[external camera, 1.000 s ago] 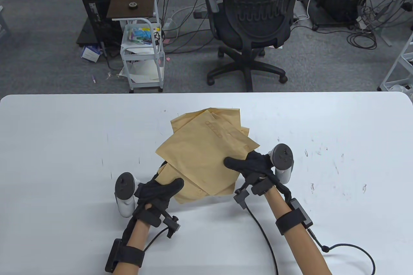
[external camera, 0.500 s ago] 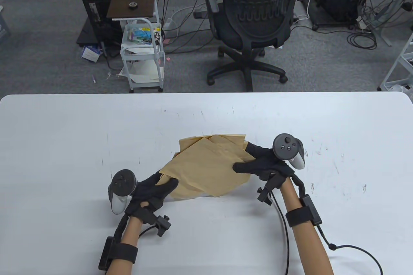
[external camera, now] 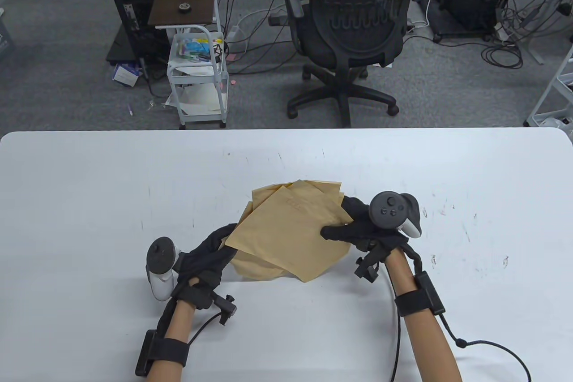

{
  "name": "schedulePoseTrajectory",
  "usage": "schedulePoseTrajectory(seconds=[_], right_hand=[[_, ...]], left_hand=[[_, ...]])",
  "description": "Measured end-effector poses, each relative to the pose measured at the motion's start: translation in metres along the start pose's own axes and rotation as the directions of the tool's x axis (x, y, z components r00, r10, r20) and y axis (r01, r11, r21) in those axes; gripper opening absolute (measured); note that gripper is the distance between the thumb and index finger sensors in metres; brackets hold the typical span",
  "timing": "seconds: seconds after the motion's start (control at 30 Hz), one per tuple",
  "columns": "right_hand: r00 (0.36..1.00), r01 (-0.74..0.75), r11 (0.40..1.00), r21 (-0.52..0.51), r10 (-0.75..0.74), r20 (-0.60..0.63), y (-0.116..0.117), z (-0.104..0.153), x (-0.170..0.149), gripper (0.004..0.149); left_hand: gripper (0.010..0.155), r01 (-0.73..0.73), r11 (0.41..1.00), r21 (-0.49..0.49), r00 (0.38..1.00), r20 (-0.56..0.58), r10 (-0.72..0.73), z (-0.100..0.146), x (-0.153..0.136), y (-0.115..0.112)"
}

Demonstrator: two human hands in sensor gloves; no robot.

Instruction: Push scattered envelopes inward from both sides into a neat stack

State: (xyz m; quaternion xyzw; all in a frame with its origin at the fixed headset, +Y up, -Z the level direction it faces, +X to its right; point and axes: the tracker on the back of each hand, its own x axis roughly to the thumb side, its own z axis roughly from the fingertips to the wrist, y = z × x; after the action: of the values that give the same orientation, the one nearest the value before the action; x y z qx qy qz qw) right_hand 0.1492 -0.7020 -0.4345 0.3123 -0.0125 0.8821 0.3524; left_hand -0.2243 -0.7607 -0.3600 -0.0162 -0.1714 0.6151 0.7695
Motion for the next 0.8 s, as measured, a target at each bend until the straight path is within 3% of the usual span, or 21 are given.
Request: schedulePoseTrajectory(seconds=[0.07, 0.13, 0.2, 0.33, 0.37, 0.4, 0.47, 0.5, 0.53, 0.63, 0.67, 0.73, 0.8], right_hand=[[0.998, 0.059, 0.997, -0.046, -0.057, 0.029, 0.001, 0.0, 0.002, 0.046], [0.995, 0.02, 0.986, -0.167, -0.004, 0.097, 0.003, 0.002, 0.008, 0.042], [0.993, -0.032, 0.984, -0.178, 0.052, 0.108, 0.004, 0.001, 0.01, 0.042], [0.971, 0.227, 0.974, -0.011, -0.225, 0.079, 0.007, -0.005, 0.007, 0.061], [0.928, 0.359, 0.93, 0.081, -0.365, 0.071, 0.012, -0.007, 0.004, 0.078], [0.9, 0.423, 0.899, 0.117, -0.431, 0.062, 0.015, -0.007, 0.003, 0.081], [0.897, 0.435, 0.896, 0.089, -0.44, 0.044, 0.02, -0.009, 0.004, 0.071], [0.921, 0.381, 0.923, 0.055, -0.384, 0.066, 0.019, -0.01, 0.005, 0.052], [0.95, 0.301, 0.953, -0.012, -0.299, 0.086, 0.016, -0.01, 0.006, 0.046], [0.951, 0.293, 0.955, -0.046, -0.287, 0.115, 0.003, -0.008, 0.007, 0.044], [0.94, 0.328, 0.943, -0.047, -0.321, 0.118, 0.0, -0.006, 0.007, 0.043], [0.939, 0.334, 0.942, -0.014, -0.331, 0.094, -0.001, -0.003, 0.003, 0.044], [0.956, 0.288, 0.955, 0.071, -0.291, 0.031, 0.006, -0.001, -0.004, 0.055]], left_hand=[[0.062, 0.043, 0.998, -0.04, 0.999, 0.017, -0.042, 0.0, 0.001, -0.003], [0.067, -0.014, 0.997, -0.075, 0.999, 0.03, 0.017, -0.001, 0.001, -0.004], [0.072, -0.106, 0.991, -0.086, 0.993, 0.042, 0.11, 0.0, 0.0, -0.003], [0.066, -0.281, 0.948, -0.147, 0.957, 0.032, 0.289, 0.0, -0.005, -0.002], [0.06, -0.291, 0.944, -0.157, 0.955, 0.02, 0.297, 0.0, -0.005, -0.003], [0.058, -0.268, 0.949, -0.165, 0.962, 0.017, 0.274, 0.0, -0.007, -0.003], [0.061, -0.273, 0.947, -0.17, 0.959, 0.026, 0.281, -0.001, -0.01, -0.006], [0.065, -0.316, 0.932, -0.176, 0.946, 0.023, 0.324, -0.001, -0.011, -0.007], [0.07, -0.405, 0.893, -0.197, 0.91, 0.014, 0.415, -0.001, -0.013, -0.009], [0.084, -0.609, 0.757, -0.237, 0.778, 0.011, 0.628, 0.0, -0.016, -0.01], [0.088, -0.63, 0.741, -0.232, 0.761, 0.007, 0.649, 0.0, -0.016, -0.009], [0.093, -0.537, 0.814, -0.22, 0.832, 0.023, 0.555, 0.001, -0.015, -0.008], [0.093, -0.348, 0.915, -0.206, 0.933, 0.021, 0.359, 0.001, -0.012, -0.008]])
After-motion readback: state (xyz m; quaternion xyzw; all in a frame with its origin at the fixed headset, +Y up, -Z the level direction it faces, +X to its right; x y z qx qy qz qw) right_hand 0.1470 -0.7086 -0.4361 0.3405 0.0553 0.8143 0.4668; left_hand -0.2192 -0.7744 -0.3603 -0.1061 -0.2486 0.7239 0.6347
